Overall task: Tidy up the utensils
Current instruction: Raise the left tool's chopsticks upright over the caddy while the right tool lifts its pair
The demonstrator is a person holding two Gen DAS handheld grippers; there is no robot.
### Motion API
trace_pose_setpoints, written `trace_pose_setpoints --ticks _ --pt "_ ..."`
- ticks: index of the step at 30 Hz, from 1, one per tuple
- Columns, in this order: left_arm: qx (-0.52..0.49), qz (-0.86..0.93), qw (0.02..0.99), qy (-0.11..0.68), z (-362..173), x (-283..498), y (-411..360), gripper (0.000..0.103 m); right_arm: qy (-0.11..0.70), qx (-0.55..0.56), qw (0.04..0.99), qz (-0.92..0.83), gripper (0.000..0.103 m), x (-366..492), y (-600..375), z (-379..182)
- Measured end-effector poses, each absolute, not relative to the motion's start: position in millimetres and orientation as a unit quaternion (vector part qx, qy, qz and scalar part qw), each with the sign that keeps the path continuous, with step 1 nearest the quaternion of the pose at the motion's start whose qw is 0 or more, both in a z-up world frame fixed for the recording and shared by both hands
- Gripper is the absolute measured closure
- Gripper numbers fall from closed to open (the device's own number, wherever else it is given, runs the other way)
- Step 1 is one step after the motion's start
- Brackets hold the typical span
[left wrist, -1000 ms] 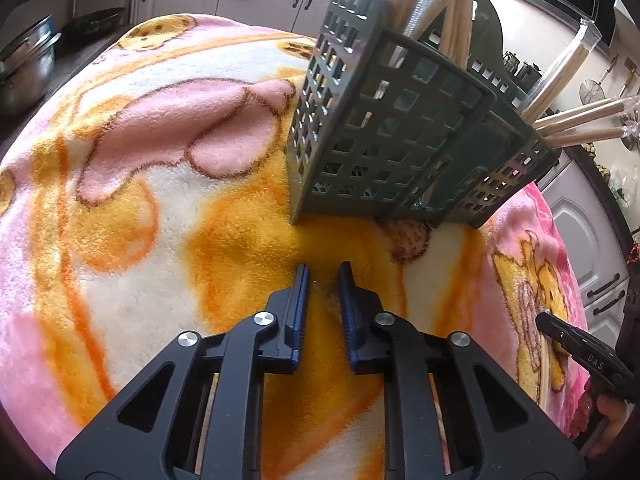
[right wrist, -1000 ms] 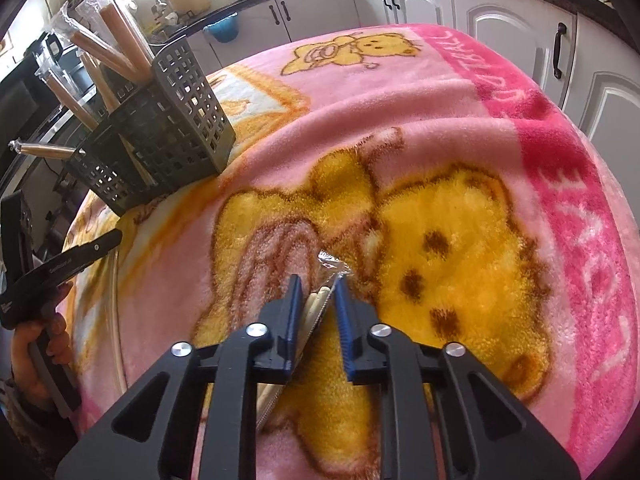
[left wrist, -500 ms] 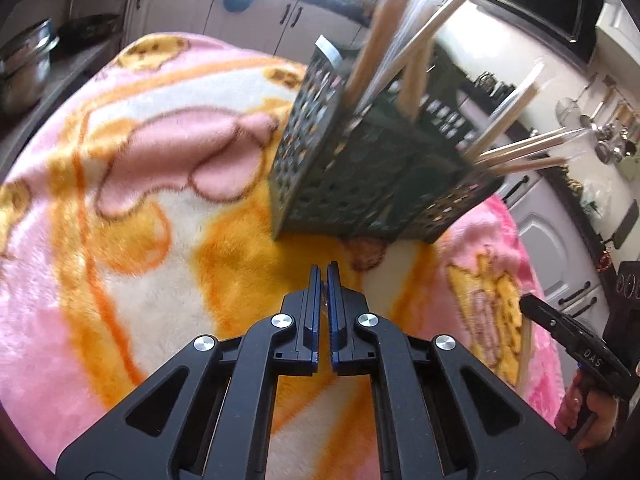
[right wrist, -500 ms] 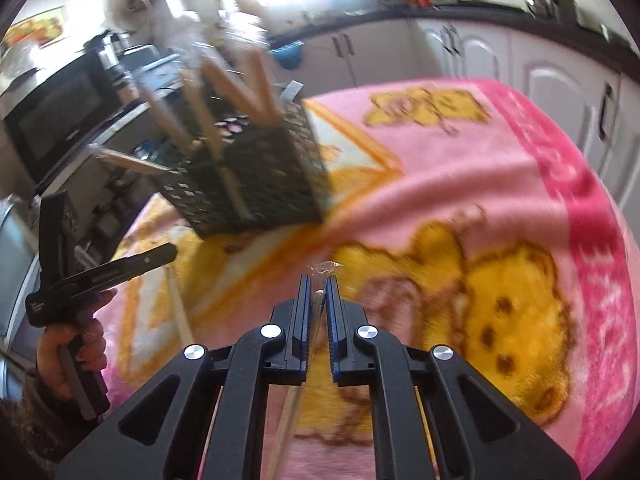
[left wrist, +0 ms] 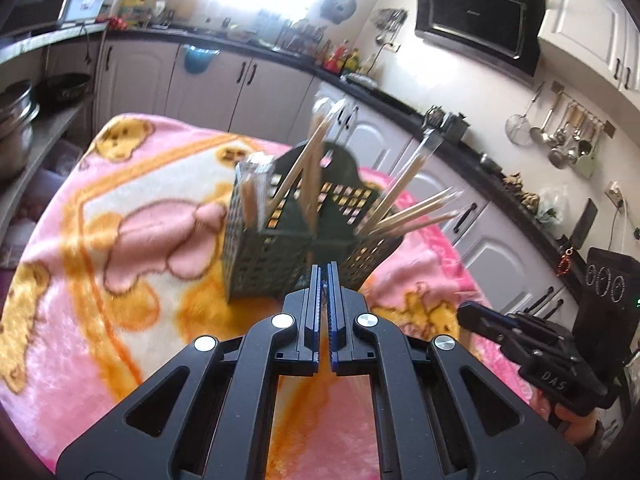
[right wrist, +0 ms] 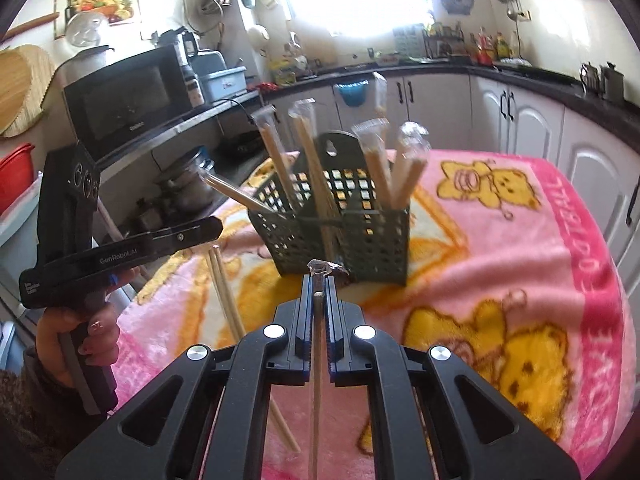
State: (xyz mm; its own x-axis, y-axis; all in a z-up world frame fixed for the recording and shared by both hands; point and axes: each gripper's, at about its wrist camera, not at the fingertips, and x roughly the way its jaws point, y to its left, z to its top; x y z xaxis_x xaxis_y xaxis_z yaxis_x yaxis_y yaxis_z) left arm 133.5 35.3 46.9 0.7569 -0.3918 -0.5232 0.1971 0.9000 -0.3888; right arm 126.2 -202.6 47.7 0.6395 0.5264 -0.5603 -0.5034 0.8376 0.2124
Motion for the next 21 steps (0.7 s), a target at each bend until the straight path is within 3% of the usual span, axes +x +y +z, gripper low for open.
trace_pose_setpoints --ticks 21 --pt "-0.137 -0.185 0.94 0.251 102.5 129.8 23.8 0.102 0.248 0.008 0.919 0.306 0.097 121.5 -187.5 95.5"
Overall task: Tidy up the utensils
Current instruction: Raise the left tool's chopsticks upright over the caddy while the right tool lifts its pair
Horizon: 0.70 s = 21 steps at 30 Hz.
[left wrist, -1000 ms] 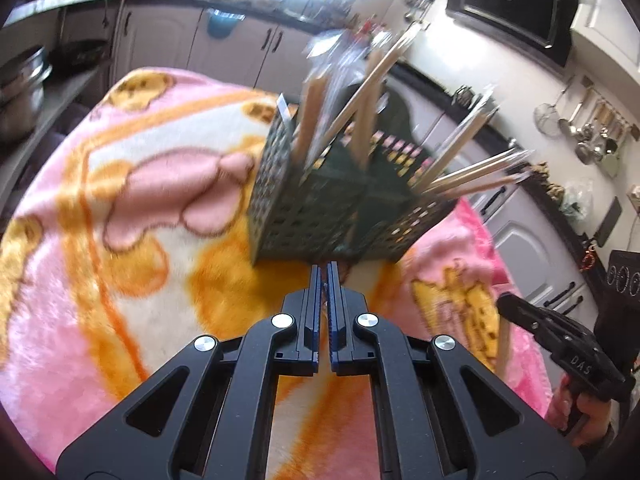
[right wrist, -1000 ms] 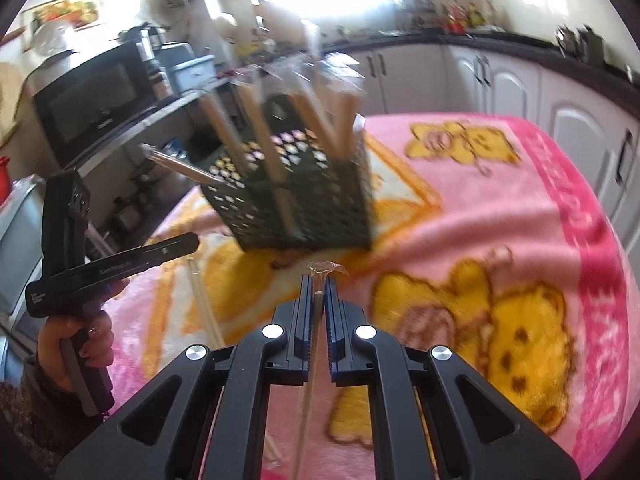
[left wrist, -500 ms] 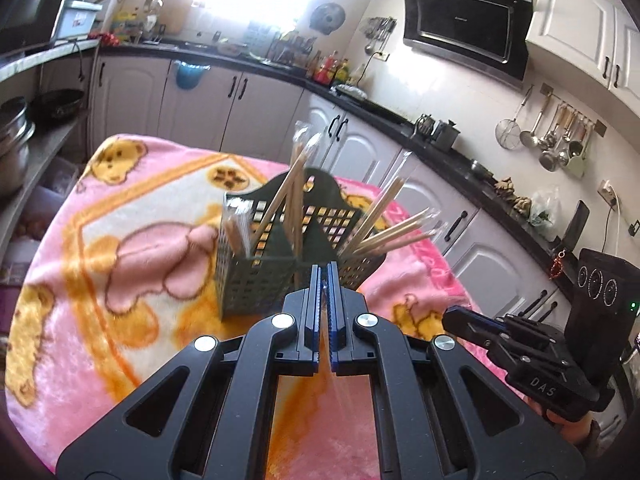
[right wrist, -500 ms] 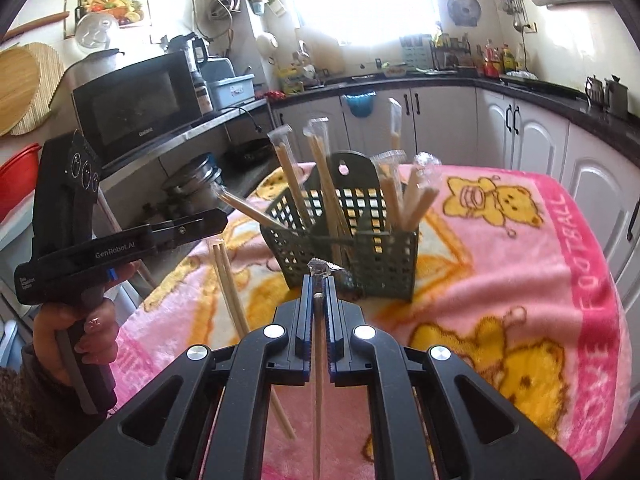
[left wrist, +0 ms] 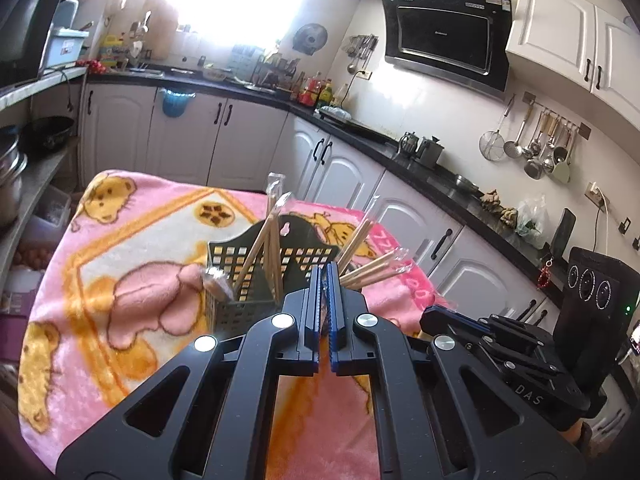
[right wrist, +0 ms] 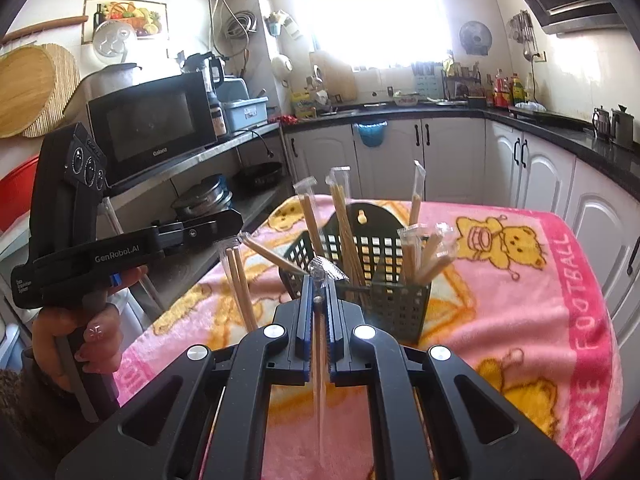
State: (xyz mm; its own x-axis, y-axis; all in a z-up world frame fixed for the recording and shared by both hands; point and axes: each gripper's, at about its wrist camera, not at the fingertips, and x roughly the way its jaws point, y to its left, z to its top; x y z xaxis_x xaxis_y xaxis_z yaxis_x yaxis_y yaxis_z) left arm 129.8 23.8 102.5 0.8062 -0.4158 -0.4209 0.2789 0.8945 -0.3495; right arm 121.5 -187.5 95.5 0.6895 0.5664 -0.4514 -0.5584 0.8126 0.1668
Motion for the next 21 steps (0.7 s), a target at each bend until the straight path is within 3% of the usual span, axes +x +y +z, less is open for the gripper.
trace_pose_setpoints --ticks 21 --pt "-0.13 -0.209 0.948 0.2 150.0 137.9 16.1 0.102 0.181 0.024 0.933 0.309 0.097 122.6 -191.7 144.9"
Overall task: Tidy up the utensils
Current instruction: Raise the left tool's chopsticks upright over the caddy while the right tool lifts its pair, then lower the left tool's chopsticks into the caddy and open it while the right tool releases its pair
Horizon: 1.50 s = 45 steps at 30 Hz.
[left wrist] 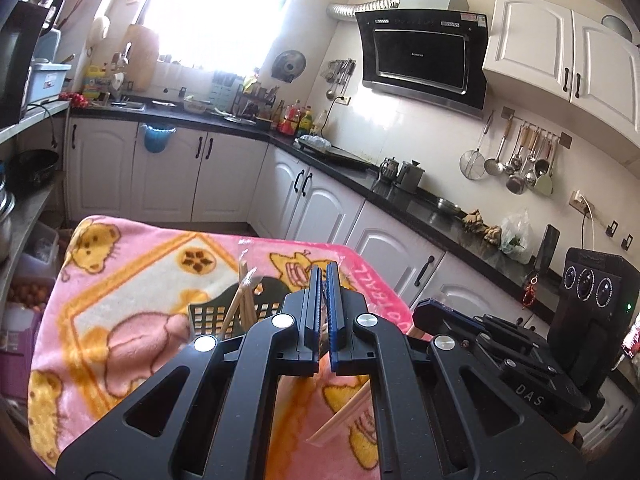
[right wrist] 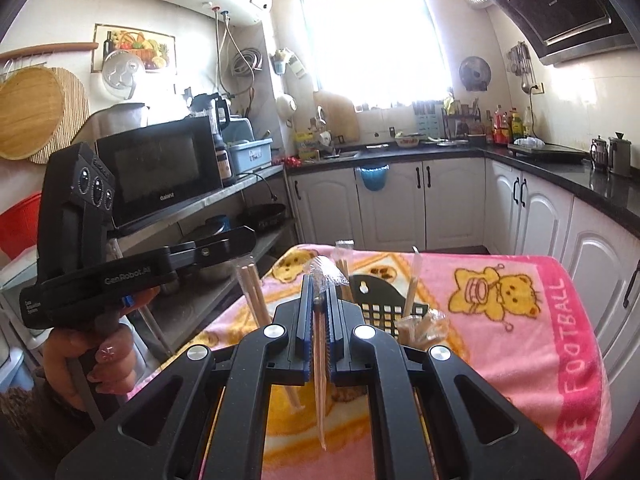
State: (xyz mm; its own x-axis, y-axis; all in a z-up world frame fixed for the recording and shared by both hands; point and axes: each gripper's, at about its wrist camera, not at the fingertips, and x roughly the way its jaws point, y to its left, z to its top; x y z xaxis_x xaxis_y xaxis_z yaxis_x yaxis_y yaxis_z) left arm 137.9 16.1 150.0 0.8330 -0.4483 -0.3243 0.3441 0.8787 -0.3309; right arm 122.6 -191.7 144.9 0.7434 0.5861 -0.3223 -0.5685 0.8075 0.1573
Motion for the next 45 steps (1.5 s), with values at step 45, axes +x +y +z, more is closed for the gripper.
trace_pose_setpoints --ticks 45 --pt "-0.155 -0.2 0.959 0.124 213.8 214.8 15.2 0.102 0.067 0.014 0.966 0.251 0.097 200.9 -191.5 230.2"
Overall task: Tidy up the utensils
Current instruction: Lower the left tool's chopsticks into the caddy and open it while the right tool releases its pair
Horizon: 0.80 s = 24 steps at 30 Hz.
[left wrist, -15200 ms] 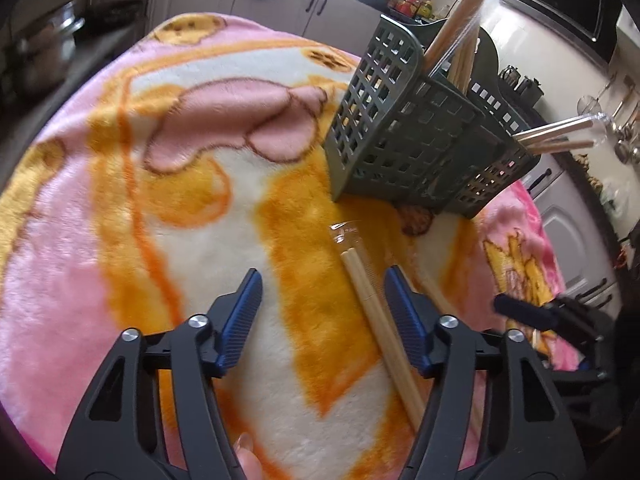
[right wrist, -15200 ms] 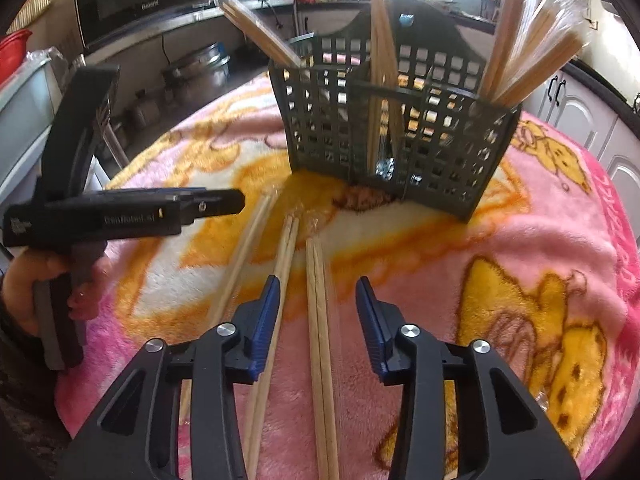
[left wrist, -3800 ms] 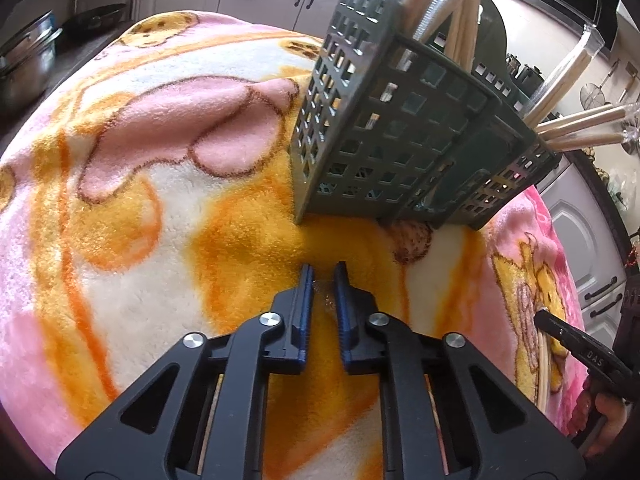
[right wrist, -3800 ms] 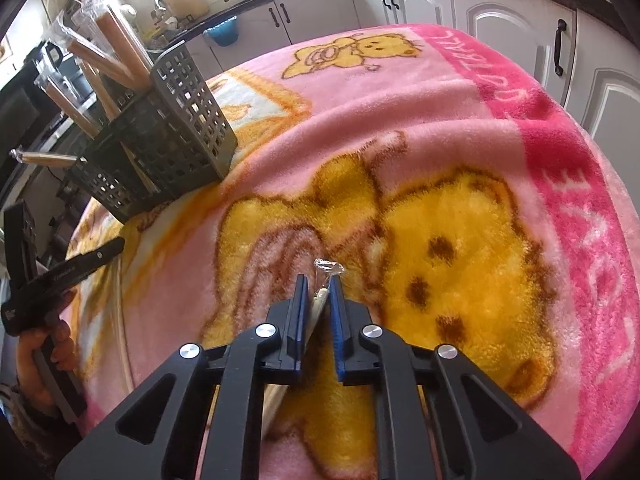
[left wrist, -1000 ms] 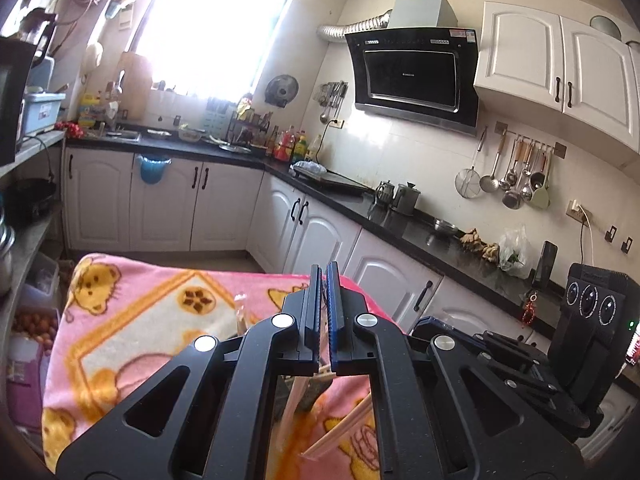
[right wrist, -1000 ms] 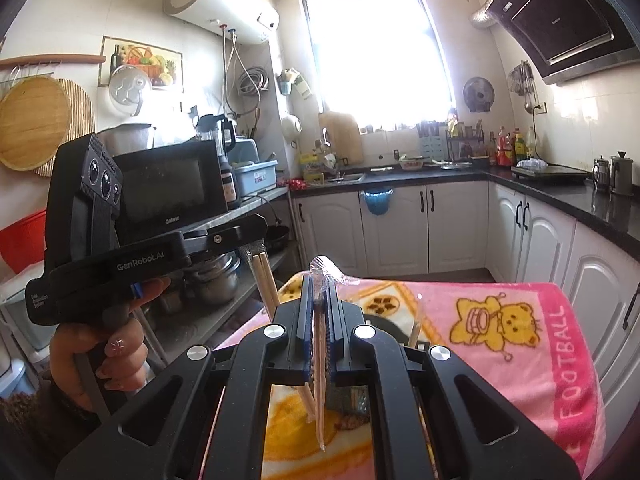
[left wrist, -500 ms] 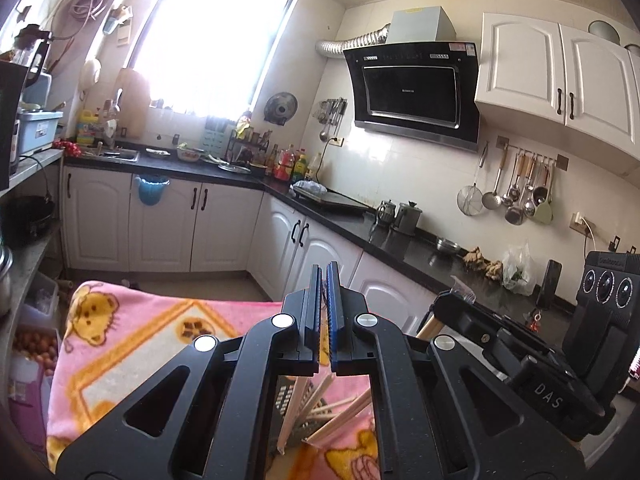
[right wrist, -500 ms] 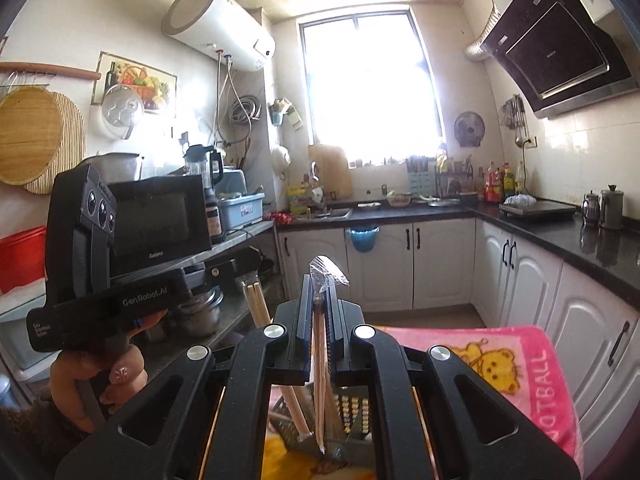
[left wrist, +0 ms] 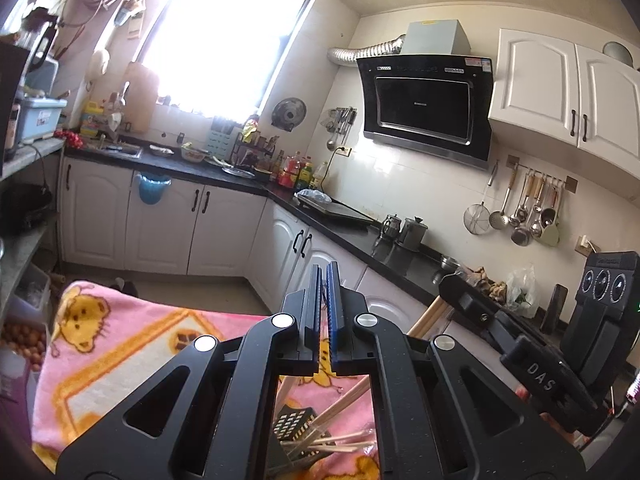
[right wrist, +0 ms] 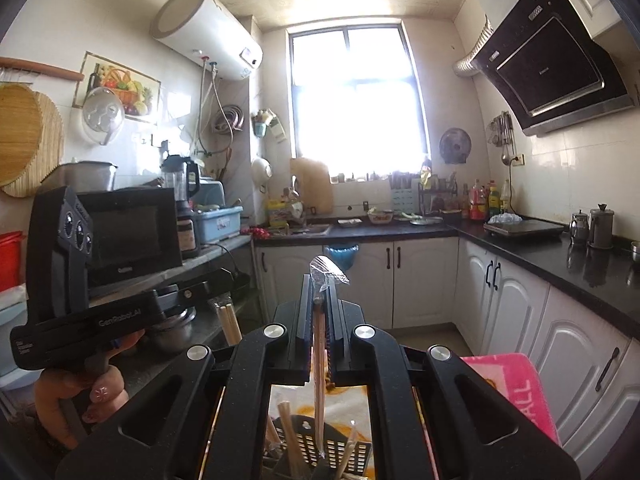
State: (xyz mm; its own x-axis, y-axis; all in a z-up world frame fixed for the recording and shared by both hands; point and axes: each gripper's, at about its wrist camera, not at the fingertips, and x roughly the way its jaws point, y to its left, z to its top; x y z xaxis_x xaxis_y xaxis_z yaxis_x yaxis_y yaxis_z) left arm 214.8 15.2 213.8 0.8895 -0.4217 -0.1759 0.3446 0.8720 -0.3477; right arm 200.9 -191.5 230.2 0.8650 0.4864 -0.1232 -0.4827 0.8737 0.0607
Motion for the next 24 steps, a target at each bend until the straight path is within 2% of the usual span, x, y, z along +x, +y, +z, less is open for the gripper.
trace_pose_setpoints --ticks 10,24 --pt "-0.169 -0.196 0.956 0.141 175.5 241.4 9.1 0.102 0.108 0.016 0.963 0.247 0.097 231.5 -184.5 189.1" --pt "-0.112 -0.169 0.961 0.187 126.5 256.1 -12.2 0.102 0.175 0.0 0.952 0.249 0.097 252.3 -170.7 144.0"
